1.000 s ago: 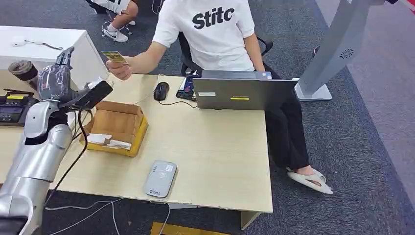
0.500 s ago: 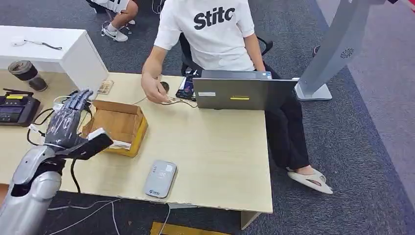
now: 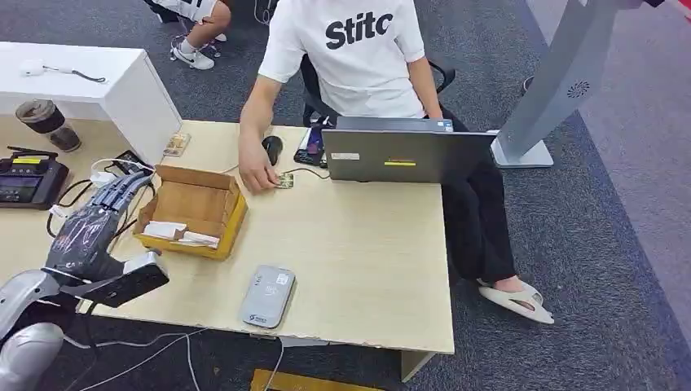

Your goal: Pass the card to the sensor for recognition and then transmit it.

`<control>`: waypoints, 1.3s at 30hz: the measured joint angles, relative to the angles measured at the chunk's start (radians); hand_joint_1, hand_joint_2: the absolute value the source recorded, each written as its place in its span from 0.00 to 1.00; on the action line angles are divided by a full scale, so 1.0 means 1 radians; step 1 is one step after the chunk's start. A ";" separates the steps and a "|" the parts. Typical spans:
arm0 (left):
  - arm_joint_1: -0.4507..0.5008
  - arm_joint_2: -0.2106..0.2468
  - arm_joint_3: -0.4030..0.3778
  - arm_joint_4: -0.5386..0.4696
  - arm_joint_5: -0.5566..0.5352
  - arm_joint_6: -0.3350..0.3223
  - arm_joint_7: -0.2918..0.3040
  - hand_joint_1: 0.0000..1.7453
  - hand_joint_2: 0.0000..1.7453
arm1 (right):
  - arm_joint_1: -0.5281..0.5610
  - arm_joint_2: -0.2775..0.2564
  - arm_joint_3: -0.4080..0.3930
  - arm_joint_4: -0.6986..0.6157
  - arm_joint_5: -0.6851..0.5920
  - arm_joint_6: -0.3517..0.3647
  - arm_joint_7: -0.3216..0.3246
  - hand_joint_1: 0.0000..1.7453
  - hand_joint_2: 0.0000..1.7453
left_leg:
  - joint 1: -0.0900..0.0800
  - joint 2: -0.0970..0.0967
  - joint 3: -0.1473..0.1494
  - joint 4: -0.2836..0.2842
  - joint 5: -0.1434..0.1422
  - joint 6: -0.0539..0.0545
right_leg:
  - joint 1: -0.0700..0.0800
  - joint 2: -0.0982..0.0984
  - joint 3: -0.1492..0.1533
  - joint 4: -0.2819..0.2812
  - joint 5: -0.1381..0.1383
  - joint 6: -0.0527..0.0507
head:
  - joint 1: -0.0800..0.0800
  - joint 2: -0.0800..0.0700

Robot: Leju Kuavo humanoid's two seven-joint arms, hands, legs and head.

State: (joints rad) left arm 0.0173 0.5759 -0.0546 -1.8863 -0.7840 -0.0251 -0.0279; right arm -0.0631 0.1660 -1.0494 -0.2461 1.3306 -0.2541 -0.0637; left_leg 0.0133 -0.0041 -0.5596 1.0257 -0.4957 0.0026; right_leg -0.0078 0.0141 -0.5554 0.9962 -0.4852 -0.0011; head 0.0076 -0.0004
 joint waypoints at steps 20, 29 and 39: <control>-0.037 0.058 -0.019 0.115 -0.155 -0.034 0.103 0.00 1.00 | -0.002 0.011 -0.008 0.000 0.016 0.005 0.003 0.00 1.00 | 0.000 -0.001 0.000 0.000 0.000 -0.001 | 0.001 -0.001 -0.001 0.000 0.000 0.000 | 0.000 0.000; -0.048 0.011 -0.038 0.196 -0.247 0.027 0.126 0.00 1.00 | -0.004 0.013 -0.008 0.000 0.023 0.008 0.003 0.00 1.00 | 0.000 -0.001 0.000 0.000 0.000 -0.001 | 0.001 -0.001 -0.001 0.000 0.000 0.000 | 0.000 0.000; -0.039 -0.052 -0.049 0.275 -0.292 0.066 0.105 0.00 1.00 | -0.005 0.017 -0.008 0.001 0.040 0.011 0.005 0.00 1.00 | 0.000 -0.001 0.000 0.000 0.000 -0.001 | 0.001 -0.001 -0.001 0.000 0.000 0.000 | 0.000 0.000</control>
State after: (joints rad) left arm -0.0216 0.5238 -0.1034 -1.6117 -1.0758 0.0408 0.0767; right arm -0.0686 0.1827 -1.0578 -0.2453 1.3703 -0.2426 -0.0591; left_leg 0.0135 -0.0047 -0.5599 1.0257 -0.4954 0.0021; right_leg -0.0072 0.0133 -0.5559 0.9960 -0.4851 -0.0014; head 0.0077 -0.0004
